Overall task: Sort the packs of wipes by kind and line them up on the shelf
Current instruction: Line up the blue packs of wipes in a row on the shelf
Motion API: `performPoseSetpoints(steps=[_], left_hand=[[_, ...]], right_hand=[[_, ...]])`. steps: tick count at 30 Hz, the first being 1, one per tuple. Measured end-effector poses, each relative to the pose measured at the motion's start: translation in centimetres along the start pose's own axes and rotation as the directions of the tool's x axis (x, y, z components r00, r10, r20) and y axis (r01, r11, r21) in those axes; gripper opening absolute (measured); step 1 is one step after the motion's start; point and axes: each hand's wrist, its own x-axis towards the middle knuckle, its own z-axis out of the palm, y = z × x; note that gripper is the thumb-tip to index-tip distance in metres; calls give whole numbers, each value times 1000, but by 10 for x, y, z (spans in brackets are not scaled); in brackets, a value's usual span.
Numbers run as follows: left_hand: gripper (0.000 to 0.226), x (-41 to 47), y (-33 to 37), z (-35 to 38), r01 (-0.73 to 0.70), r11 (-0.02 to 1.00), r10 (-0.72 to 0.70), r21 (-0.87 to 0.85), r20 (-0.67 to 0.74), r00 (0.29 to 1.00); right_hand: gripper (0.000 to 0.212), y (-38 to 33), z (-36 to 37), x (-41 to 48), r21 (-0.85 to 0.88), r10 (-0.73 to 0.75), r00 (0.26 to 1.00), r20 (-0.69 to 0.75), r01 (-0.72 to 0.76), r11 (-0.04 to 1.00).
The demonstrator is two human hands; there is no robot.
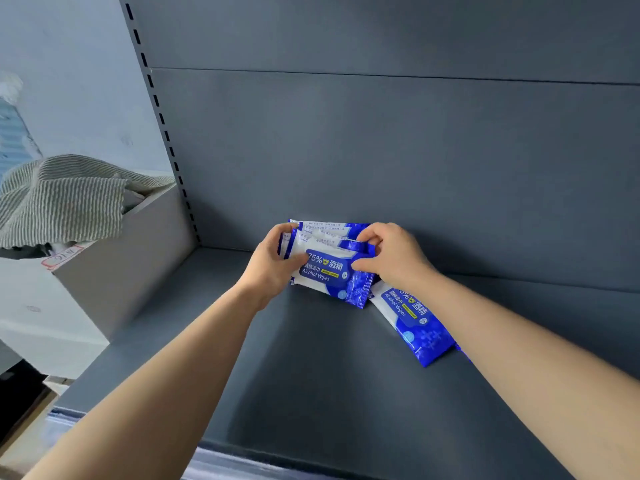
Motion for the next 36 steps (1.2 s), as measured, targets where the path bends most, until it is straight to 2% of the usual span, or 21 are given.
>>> performPoseSetpoints(steps=[2,4,7,9,11,12,14,19,22,24,27,30,34,36], left_hand=[[44,3,-9,-1,8,1000,-9,30,37,999],[64,2,-17,-2,1,985,-17,172,91,996],[68,3,-24,0,-36,960,18,277,68,998],[68,3,-23,1,-60,955,49,290,45,998],[70,4,-24,3,-69,953,59,295,42,997],[70,5,-24,3,-68,951,57,300,46,997],[72,6,-23,3,-81,945,68,316,51,996],[80,8,-28,1,-95,902,113,421,-19,993],[84,2,-23,0,-88,884,142,459,-83,986],[87,-3,-18,0,-53,887,115,459,-110,987],[82,-1,-17,-1,-18,912,70,409,-112,991],[75,3,-20,-6,-7,954,31,299,-75,997],[58,-2,-16,-14,9,998,-9,65,5,1000],[65,-4,-13,-14,-13,993,7,115,57,998]], right_hand=[[36,0,2,1,-3,-17,999,-35,17,1000],[39,1,2,-1,8,5,1000,-1,-5,1000],[61,5,-12,-12,-2,141,987,78,-141,990],[77,10,-31,-25,-191,282,955,91,-261,946],[88,16,-45,-42,-455,428,897,108,-339,824],[91,19,-50,-49,-511,500,858,119,-379,772],[88,22,-54,-59,-479,597,790,138,-475,739],[69,24,-56,-68,-259,666,733,136,-623,738],[67,23,-66,-72,-101,637,761,126,-628,771],[64,19,-78,-74,-21,559,829,30,-559,829],[79,-1,-87,-72,68,412,911,-8,-410,909],[86,-22,-63,-60,-12,283,957,70,-283,959],[86,-45,-22,-46,-109,167,973,161,-150,983],[88,-53,-8,-42,-142,105,975,198,-77,987]])
